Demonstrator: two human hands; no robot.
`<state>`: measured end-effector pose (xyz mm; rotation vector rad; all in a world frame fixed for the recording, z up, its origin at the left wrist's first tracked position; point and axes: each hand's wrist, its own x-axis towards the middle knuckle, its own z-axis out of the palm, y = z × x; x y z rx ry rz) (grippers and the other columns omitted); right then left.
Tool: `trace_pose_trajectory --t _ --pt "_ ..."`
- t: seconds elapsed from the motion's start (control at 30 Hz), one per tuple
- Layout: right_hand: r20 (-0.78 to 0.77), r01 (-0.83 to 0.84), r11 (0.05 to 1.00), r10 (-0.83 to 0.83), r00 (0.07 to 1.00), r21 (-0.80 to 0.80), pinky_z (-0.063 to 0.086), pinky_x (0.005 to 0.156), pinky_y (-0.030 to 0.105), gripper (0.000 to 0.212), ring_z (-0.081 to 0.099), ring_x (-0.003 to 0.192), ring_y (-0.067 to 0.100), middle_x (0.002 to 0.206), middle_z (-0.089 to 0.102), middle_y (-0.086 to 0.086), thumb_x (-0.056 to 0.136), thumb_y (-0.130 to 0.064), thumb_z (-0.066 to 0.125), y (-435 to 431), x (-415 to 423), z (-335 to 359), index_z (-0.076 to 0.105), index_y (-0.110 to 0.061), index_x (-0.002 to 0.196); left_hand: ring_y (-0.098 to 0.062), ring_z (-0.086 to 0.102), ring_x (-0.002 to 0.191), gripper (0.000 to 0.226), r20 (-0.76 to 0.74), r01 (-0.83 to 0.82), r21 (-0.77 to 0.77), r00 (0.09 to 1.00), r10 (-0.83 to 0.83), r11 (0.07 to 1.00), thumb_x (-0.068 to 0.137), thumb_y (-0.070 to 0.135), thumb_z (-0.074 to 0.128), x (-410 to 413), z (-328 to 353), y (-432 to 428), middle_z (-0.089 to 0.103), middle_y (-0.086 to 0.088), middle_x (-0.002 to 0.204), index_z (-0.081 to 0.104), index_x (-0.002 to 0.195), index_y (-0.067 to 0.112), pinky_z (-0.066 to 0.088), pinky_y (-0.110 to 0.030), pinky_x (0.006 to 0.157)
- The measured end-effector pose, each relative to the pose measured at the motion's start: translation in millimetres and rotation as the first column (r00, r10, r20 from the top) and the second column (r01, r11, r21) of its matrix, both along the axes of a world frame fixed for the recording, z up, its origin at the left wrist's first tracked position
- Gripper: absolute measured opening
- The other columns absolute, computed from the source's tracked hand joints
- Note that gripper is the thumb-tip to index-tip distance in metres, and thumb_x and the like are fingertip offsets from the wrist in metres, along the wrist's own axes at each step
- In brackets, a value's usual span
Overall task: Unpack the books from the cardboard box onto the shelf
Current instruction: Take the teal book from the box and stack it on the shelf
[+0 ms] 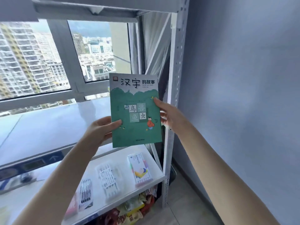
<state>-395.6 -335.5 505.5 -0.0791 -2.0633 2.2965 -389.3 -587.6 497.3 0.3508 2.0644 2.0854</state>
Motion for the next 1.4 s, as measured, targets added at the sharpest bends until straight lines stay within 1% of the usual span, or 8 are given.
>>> trace_pose_trajectory --t 0.27,0.37,0.47,0.63,0.87,1.07,1.27,1.4 --pt "-0.148 -0.161 0.981 0.175 0.973 0.104 0.051 0.068 0.016 0.015 0.068 0.079 0.004 0.092 0.074 -0.006 0.087 -0.032 0.064 -16 -148 7 0.069 -0.02 0.094 -0.019 0.069 0.095 0.04 -0.049 -0.168 -0.058 0.985 0.165 0.984 0.079 0.008 0.07 -118 -2 -17 0.073 0.0 0.11 0.065 0.117 0.014 0.056 -0.021 0.07" --pt "-0.18 -0.194 0.968 0.222 0.958 0.159 0.054 0.077 0.021 0.009 0.068 0.089 0.008 0.098 0.073 -0.006 0.086 -0.027 0.065 -17 -188 1 0.069 -0.024 0.094 -0.023 0.067 0.1 0.047 -0.075 -0.208 -0.093 0.977 0.202 0.974 0.077 0.003 0.072 -148 -9 -22 0.068 -0.005 0.119 0.062 0.122 0.012 0.057 -0.029 0.078" --pt "-0.192 -0.248 0.951 0.282 0.94 0.184 0.055 0.084 0.029 0.02 0.067 0.09 0.013 0.104 0.069 0.002 0.085 -0.017 0.066 -20 -222 -8 0.067 -0.014 0.105 -0.017 0.069 0.092 0.045 -0.091 -0.258 -0.106 0.964 0.248 0.96 0.079 -0.003 0.067 -172 -22 -25 0.068 -0.008 0.119 0.061 0.122 0.009 0.056 -0.022 0.07" --pt "-0.169 -0.309 0.92 0.353 0.92 0.24 0.052 0.085 0.028 0.02 0.066 0.087 0.01 0.093 0.069 -0.008 0.084 -0.01 0.067 -23 -250 -29 0.066 -0.013 0.104 -0.007 0.071 0.089 0.042 -0.089 -0.324 -0.111 0.945 0.315 0.94 0.079 -0.005 0.067 -195 -50 -31 0.072 -0.001 0.111 0.065 0.118 0.011 0.053 -0.016 0.067" --pt "-0.205 -0.262 0.905 0.341 0.917 0.336 0.049 0.088 0.028 0.024 0.065 0.09 0.0 0.096 0.071 -0.017 0.083 -0.016 0.068 -28 -263 -50 0.066 -0.037 0.095 -0.007 0.07 0.094 0.031 -0.112 -0.355 -0.205 0.934 0.339 0.912 0.081 0.001 0.068 -210 -70 -38 0.074 0.013 0.103 0.068 0.106 0.02 0.052 -0.013 0.07" --pt "-0.218 -0.221 0.946 0.274 0.937 0.237 0.051 0.089 0.04 0.02 0.068 0.093 0.017 0.097 0.073 -0.009 0.082 -0.013 0.067 -35 -266 -68 0.069 -0.029 0.094 -0.002 0.07 0.08 0.025 -0.163 -0.448 -0.318 0.894 0.417 0.836 0.079 -0.001 0.07 -209 -79 -31 0.075 0.015 0.088 0.071 0.097 0.018 0.051 -0.011 0.069" --pt "-0.212 -0.12 0.976 0.158 0.964 0.181 0.052 0.082 0.04 0.018 0.066 0.08 0.024 0.092 0.073 0.006 0.082 -0.035 0.068 -31 -290 -39 0.07 -0.018 0.087 -0.009 0.07 0.075 0.012 0.0 -0.339 -0.231 0.938 0.348 0.912 0.086 0.01 0.064 -223 -50 -19 0.077 0.004 0.084 0.072 0.094 0.013 0.059 -0.027 0.072" --pt "-0.129 -0.062 0.955 0.103 0.986 0.289 0.05 0.074 0.035 0.055 0.062 0.073 0.033 0.1 0.067 0.029 0.082 -0.044 0.063 -15 -336 -13 0.065 0.009 0.094 -0.012 0.069 0.073 0.018 0.053 -0.305 -0.214 0.945 0.322 0.928 0.086 0.024 0.065 -261 -13 -4 0.074 -0.002 0.081 0.071 0.091 0.007 0.059 -0.023 0.065"
